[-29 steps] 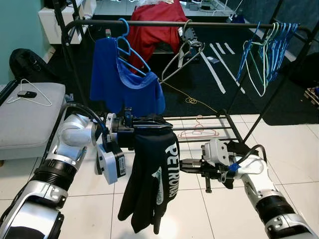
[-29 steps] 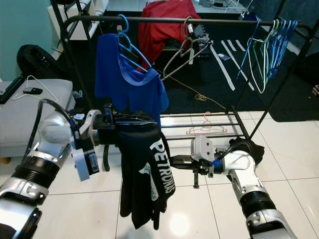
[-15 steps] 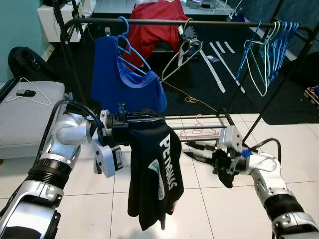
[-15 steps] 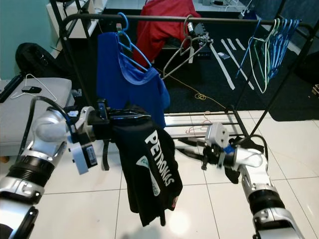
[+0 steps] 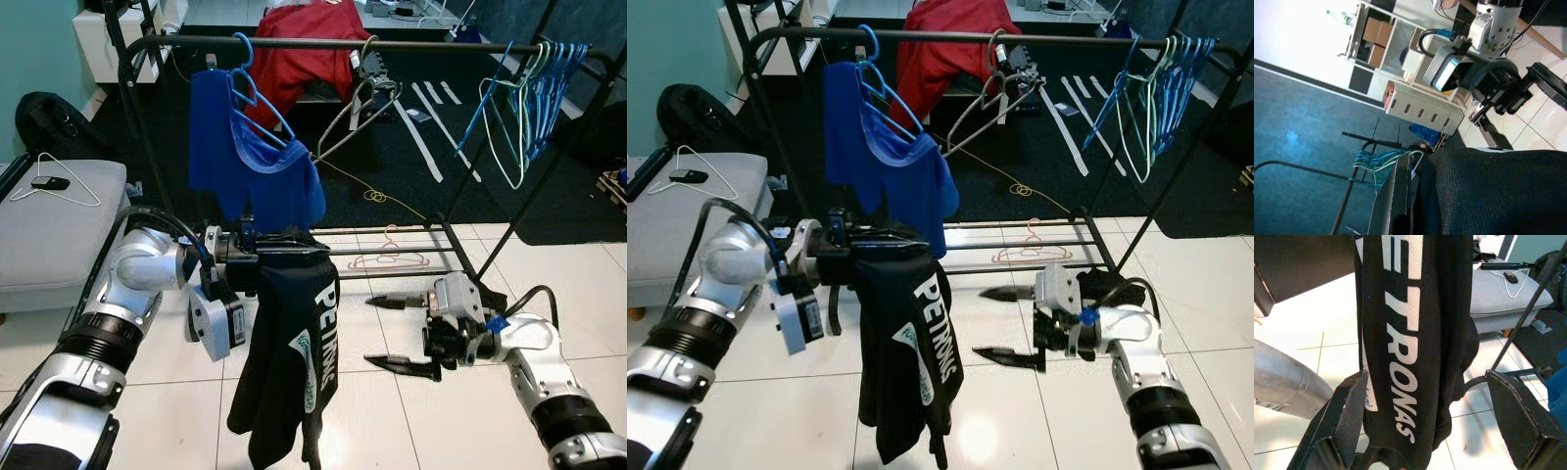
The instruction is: Hang hanger
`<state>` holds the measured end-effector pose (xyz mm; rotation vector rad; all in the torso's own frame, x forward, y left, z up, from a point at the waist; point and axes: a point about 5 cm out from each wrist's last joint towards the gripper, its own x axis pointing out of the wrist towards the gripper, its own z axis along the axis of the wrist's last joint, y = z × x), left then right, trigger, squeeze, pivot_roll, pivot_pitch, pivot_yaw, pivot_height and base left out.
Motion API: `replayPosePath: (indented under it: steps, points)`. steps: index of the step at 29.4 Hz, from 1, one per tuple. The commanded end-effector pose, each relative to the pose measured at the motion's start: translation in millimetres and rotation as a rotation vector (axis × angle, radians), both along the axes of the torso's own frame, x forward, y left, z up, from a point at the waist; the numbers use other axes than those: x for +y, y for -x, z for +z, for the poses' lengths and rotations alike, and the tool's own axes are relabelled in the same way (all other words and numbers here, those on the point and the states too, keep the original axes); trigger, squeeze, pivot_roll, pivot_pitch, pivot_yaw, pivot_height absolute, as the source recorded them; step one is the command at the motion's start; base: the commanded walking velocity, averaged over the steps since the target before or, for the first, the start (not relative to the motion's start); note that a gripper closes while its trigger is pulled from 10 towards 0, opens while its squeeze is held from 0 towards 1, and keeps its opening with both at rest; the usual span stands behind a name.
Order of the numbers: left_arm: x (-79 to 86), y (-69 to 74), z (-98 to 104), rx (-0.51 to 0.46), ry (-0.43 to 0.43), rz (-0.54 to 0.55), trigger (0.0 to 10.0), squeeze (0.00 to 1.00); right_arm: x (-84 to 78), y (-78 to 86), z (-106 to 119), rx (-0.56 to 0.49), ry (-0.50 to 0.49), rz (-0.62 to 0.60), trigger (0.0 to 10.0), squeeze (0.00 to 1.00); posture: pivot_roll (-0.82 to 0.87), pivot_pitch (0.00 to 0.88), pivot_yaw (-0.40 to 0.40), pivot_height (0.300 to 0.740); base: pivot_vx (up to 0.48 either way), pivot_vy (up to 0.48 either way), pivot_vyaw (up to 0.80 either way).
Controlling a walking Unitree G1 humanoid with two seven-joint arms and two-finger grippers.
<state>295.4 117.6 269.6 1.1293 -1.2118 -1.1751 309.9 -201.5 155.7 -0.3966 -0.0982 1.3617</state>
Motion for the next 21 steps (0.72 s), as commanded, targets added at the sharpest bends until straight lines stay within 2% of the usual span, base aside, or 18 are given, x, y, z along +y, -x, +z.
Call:
replayPosePath:
  steps: [1,3,4,5,7,9,21]
  points:
    - [-0.6,4.5,5.8,-0.044,-0.010,-0.026,0.0,0.00,0.0,2.5,-2.2,-0.010,0.034,0.019,10.0,1.00,-0.05,0.209,-0.034,0.740,0.000,0.000,0.00]
    - [-1.8,5.7,6.1,-0.045,-0.010,-0.036,0.0,0.00,0.3,1.5,-1.1,-0.033,0.043,0.014,10.0,1.00,-0.05,0.209,-0.034,0.740,0.000,0.000,0.00]
    - [-6.1,10.6,5.0,-0.048,-0.013,-0.072,0.0,0.00,1.6,-0.2,1.4,-0.060,0.056,0.022,10.0,0.38,-0.05,0.205,-0.039,0.740,0.000,0.000,0.00]
    - [-9.1,14.1,4.1,-0.050,-0.014,-0.098,0.0,0.00,2.5,-1.3,3.2,-0.078,0.064,0.029,10.0,0.01,-0.05,0.205,-0.039,0.740,0.000,0.000,0.00]
    - [-17.7,26.4,-4.2,-0.037,-0.036,-0.177,0.0,0.00,5.6,-2.3,5.4,-0.092,0.085,0.063,10.0,0.00,-0.05,0.203,-0.044,0.740,0.000,0.000,0.00]
    - [-21.8,31.1,-7.5,-0.031,-0.040,-0.207,0.0,0.00,7.7,-2.4,5.1,-0.090,0.100,0.081,10.0,0.00,-0.05,0.203,-0.043,0.740,0.000,0.000,0.00]
    - [-28.6,27.6,0.8,-0.050,-0.008,-0.210,0.0,0.00,29.4,3.7,-0.7,-0.046,0.097,0.184,10.0,0.00,-0.04,0.208,-0.044,0.740,0.000,0.000,0.00]
